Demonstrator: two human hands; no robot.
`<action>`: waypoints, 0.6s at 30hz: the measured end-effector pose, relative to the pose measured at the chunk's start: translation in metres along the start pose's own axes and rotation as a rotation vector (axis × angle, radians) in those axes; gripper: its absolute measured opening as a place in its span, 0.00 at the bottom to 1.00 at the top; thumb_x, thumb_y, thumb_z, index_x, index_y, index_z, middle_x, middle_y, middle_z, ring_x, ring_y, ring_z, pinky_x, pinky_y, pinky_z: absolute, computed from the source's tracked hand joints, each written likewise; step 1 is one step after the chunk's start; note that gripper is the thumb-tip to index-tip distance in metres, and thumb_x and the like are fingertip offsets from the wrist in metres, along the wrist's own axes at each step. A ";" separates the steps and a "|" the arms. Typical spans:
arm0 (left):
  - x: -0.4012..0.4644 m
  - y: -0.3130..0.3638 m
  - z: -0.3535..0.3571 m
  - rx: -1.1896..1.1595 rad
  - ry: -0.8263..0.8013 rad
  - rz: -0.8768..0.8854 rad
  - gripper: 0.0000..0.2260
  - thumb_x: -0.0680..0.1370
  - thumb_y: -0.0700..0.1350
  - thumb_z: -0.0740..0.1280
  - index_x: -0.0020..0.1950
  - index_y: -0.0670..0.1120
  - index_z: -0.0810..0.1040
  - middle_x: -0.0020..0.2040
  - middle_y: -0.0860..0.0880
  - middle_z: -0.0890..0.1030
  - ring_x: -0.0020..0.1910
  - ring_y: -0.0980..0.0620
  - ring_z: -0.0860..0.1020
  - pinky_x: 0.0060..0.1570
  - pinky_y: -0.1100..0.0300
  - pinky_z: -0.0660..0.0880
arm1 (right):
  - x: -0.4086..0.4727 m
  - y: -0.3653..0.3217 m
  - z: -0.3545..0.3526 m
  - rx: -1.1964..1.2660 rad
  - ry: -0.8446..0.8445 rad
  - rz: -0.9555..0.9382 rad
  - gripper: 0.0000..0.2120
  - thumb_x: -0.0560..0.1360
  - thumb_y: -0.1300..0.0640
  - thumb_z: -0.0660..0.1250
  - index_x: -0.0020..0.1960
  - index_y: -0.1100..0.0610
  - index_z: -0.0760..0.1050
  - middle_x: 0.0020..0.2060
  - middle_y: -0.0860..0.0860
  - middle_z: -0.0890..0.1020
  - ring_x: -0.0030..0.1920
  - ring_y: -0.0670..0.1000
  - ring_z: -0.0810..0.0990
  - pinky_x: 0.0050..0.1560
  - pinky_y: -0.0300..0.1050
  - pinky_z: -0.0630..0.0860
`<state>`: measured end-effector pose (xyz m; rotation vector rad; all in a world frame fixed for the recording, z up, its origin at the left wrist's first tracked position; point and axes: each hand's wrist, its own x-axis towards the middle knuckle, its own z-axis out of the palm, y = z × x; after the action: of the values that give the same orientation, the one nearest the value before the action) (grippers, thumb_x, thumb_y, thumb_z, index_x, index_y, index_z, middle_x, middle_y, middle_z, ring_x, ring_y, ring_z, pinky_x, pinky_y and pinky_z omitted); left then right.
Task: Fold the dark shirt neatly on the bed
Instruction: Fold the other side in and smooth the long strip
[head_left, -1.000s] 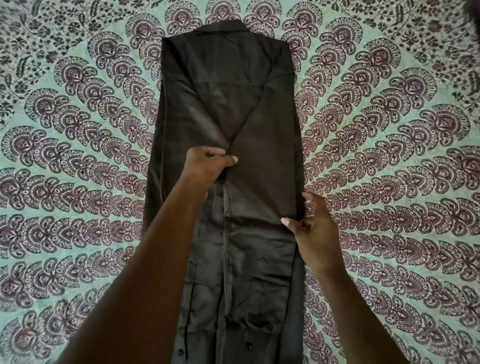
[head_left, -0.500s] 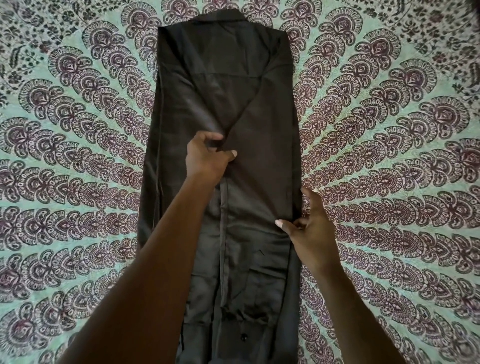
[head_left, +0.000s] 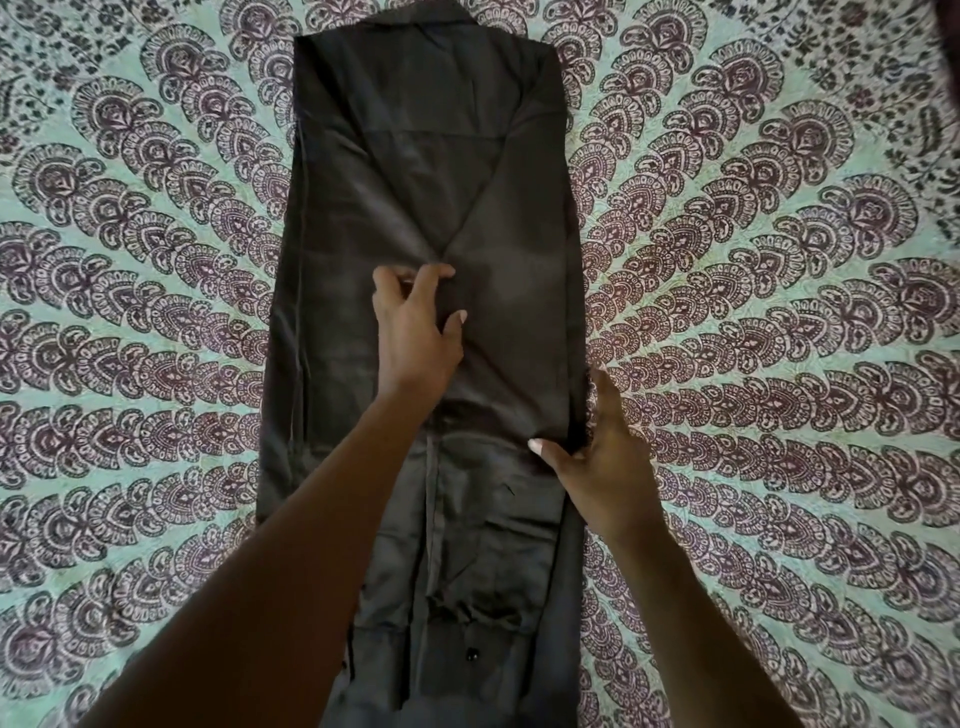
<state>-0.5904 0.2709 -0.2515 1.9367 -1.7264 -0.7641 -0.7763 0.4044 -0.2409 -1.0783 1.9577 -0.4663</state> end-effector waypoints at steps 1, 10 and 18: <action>-0.006 0.000 0.000 0.039 0.034 0.030 0.19 0.76 0.43 0.74 0.67 0.48 0.77 0.65 0.43 0.68 0.62 0.44 0.71 0.67 0.49 0.73 | -0.003 0.000 -0.001 -0.018 -0.011 -0.001 0.49 0.71 0.47 0.80 0.82 0.41 0.53 0.42 0.49 0.88 0.47 0.57 0.87 0.52 0.54 0.83; -0.082 -0.019 -0.012 0.340 -0.291 0.080 0.28 0.80 0.58 0.68 0.80 0.60 0.65 0.85 0.52 0.48 0.82 0.43 0.54 0.74 0.38 0.62 | -0.037 0.020 0.008 -0.130 -0.025 -0.018 0.50 0.74 0.45 0.77 0.83 0.40 0.45 0.37 0.51 0.84 0.43 0.58 0.86 0.47 0.54 0.83; -0.173 -0.015 -0.040 -0.125 -0.104 -0.324 0.17 0.77 0.48 0.75 0.62 0.52 0.72 0.49 0.57 0.78 0.52 0.50 0.81 0.54 0.49 0.81 | -0.094 0.033 0.023 -0.113 -0.014 -0.013 0.52 0.74 0.47 0.78 0.85 0.46 0.47 0.33 0.49 0.82 0.35 0.53 0.83 0.40 0.53 0.82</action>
<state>-0.5657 0.4430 -0.2112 2.1477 -1.3969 -1.0770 -0.7482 0.5026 -0.2295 -1.1624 1.9858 -0.3578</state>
